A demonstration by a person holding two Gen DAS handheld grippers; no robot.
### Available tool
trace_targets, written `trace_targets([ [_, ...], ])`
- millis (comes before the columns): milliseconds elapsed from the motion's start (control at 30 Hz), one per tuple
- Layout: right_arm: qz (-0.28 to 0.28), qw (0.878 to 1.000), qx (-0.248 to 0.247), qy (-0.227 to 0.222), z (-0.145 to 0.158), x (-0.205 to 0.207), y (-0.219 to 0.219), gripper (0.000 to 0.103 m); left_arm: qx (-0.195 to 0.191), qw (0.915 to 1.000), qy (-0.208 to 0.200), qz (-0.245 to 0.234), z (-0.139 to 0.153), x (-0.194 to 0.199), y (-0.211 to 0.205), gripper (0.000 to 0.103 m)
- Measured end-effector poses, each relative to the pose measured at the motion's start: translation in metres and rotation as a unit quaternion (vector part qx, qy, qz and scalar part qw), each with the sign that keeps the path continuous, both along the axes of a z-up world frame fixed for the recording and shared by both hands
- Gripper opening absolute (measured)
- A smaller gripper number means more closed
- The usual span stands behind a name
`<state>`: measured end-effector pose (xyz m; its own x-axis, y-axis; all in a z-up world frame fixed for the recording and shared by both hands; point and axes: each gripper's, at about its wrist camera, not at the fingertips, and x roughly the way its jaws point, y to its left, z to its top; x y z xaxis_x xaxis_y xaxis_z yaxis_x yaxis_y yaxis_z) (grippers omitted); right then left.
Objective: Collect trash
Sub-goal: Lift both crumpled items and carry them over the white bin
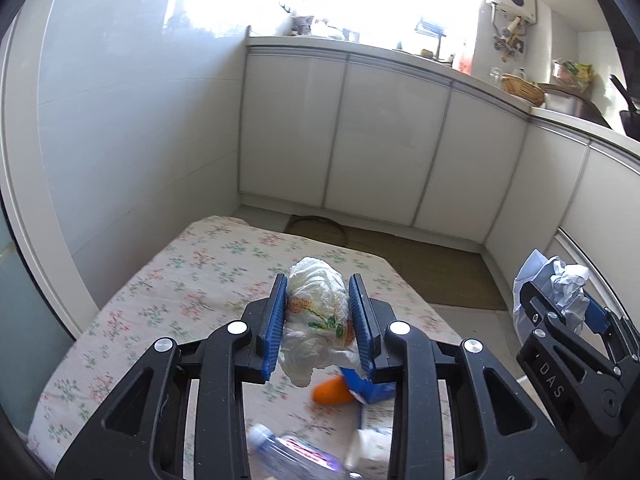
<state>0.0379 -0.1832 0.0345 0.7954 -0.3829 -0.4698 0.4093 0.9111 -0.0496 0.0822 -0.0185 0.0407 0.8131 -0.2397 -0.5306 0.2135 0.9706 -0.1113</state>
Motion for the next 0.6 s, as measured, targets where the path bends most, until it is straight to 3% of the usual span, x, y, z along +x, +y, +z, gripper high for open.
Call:
trace_targets([
  [600,-0.081,0.996,-0.014,0.025,-0.009,-0.079,-0.123,0.061,0.008,0.9954,0.019,-0.093,-0.004,-0.051,-0.120,0.030],
])
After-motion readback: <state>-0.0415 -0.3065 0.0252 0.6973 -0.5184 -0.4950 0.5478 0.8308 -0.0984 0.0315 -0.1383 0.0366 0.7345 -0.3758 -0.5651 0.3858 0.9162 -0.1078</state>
